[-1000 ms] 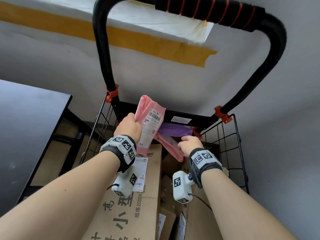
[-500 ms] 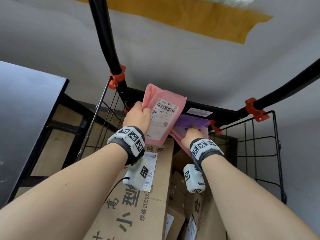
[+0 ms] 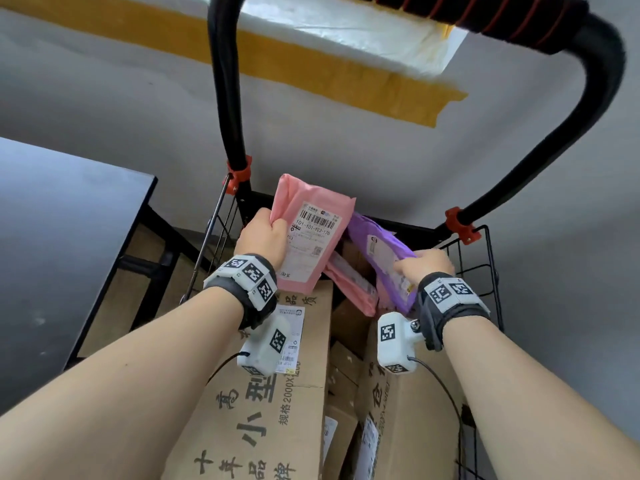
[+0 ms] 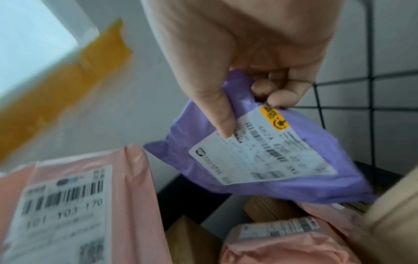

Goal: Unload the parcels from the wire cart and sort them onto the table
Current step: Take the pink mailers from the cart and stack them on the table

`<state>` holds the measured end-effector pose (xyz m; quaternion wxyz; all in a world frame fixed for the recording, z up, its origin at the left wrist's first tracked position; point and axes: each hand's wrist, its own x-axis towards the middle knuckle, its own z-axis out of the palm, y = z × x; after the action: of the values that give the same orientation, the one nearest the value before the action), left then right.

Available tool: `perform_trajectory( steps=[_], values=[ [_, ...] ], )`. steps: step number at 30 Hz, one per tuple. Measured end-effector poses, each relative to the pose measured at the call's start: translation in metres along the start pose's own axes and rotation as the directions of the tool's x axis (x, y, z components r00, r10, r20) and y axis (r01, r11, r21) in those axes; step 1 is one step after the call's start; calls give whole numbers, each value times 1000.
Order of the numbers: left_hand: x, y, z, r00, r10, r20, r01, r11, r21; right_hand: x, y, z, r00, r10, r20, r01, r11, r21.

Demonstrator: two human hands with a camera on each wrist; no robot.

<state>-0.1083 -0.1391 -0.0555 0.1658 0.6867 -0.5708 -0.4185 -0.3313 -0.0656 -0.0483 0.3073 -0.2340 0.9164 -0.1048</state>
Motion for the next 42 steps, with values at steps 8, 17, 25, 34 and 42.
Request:
perform_trajectory(
  steps=[8,17,25,34,42],
  values=[
    [-40,16,-51,996,94,10,-93,994,-56,-67,3,-48,995,96,-9,-90,964,251],
    [-76,33,-123,936,324,140,-329,944,17,-176,-12,-71,968,-206,-142,195,977,-82],
    [-127,43,-149,619,627,472,-767,612,193,-249,-44,-57,914,-403,-42,380,889,-257],
    [-151,23,-199,890,335,310,-304,942,-143,-279,-7,-63,974,-138,-180,191,927,324],
    [-194,12,-256,963,187,197,-92,907,-411,-330,-39,-16,951,-291,100,117,642,758]
  ],
)
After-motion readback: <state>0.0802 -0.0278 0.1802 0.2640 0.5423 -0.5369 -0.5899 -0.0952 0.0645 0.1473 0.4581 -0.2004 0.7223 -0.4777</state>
